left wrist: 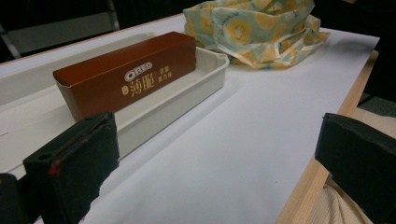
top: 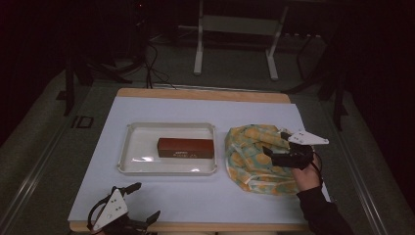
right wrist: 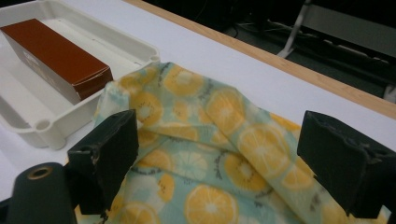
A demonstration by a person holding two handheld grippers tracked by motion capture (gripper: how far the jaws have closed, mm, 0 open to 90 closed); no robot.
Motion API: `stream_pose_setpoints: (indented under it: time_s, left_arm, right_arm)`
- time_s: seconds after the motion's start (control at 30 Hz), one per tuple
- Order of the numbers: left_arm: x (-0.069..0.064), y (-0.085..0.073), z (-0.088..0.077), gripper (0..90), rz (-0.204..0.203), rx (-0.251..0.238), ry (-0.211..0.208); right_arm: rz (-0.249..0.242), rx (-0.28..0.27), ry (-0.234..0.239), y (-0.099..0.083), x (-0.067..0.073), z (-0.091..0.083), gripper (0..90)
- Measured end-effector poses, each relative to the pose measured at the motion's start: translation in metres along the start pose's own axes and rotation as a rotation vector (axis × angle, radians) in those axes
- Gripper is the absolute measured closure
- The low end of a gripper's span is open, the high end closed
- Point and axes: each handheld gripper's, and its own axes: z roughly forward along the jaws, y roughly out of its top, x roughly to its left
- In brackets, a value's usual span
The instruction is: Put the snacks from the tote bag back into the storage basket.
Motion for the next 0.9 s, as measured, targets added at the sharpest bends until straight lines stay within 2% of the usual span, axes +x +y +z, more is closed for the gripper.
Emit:
stream_pose_setpoints:
  time_s: [0.23,0.3,0.33,0.43,0.63,0.77,0.9]
  left_arm:
    - [0.0,0.0,0.0,0.1,0.001,0.002,0.0]
    - [0.0,0.0,0.0,0.0,0.001,0.002,0.0]
    - [0.0,0.0,0.0,0.1,0.001,0.003,0.0]
    - [0.0,0.0,0.0,0.0,0.002,0.004,0.0]
    - [0.0,0.0,0.0,0.0,0.004,0.006,-0.002]
    - [0.0,0.0,0.0,0.0,0.003,0.005,-0.003]
    - [0.0,0.0,0.0,0.0,0.003,0.005,-0.003]
  right_arm:
    - [0.038,-0.02,-0.025,-0.022,0.0,-0.013,12.7]
    - [0.045,-0.016,-0.016,-0.027,0.0,-0.015,12.7]
    - [0.045,-0.013,-0.029,-0.03,0.0,-0.016,12.7]
    - [0.07,-0.028,-0.023,-0.038,0.0,-0.02,12.7]
    - [0.086,-0.053,-0.049,-0.051,0.003,-0.031,12.5]
    - [0.081,-0.066,-0.087,-0.057,0.007,-0.036,12.4]
    - [0.084,-0.079,-0.091,-0.062,0.009,-0.039,12.4]
